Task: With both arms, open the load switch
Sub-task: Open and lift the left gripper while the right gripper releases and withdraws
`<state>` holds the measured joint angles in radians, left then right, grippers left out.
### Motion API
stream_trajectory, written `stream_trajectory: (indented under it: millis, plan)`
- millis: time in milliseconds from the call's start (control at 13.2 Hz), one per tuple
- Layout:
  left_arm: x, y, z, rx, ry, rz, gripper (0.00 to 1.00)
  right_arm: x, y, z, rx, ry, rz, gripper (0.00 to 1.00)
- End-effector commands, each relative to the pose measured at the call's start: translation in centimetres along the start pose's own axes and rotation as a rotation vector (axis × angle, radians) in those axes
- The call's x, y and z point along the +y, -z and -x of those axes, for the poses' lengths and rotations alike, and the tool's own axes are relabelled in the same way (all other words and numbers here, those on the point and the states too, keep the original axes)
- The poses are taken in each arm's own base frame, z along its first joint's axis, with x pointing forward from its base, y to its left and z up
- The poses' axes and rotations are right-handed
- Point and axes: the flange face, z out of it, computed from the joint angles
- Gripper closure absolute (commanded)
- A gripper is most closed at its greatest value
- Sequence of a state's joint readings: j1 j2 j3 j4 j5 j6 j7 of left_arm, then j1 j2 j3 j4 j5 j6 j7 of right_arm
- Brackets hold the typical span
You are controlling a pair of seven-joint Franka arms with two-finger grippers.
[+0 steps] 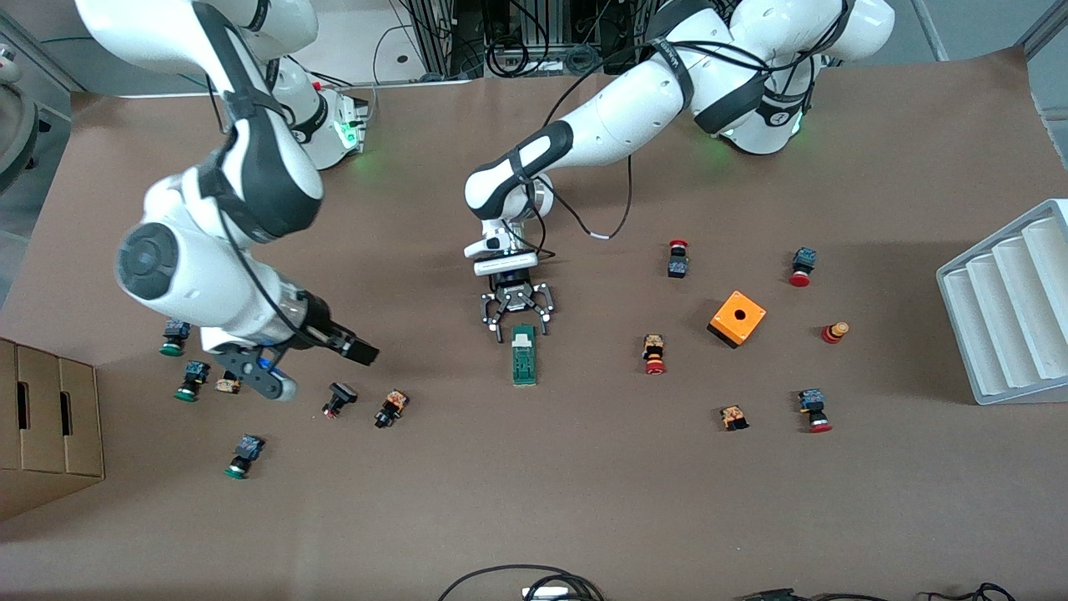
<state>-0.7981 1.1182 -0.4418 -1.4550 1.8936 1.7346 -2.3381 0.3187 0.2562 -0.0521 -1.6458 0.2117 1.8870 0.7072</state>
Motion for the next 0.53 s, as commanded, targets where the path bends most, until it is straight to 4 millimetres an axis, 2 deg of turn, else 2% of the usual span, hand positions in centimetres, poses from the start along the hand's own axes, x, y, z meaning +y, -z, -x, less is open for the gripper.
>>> stream_trajectory:
  millis: [0, 303, 455]
  plan:
    - [0.5, 1.0, -2.6, -0.057, -0.026, -0.035, 0.00, 5.2, 4.0, 0.4, 0.037, 0.170, 0.031, 0.00]
    - [1.1, 2.3, -6.1, -0.078, 0.006, -0.053, 0.00, 11.5, 8.3, -0.6, 0.108, 0.406, 0.071, 0.00]
    - [1.5, 3.4, -9.0, -0.090, 0.023, -0.057, 0.00, 13.1, 9.8, -0.8, 0.125, 0.458, 0.096, 0.00]
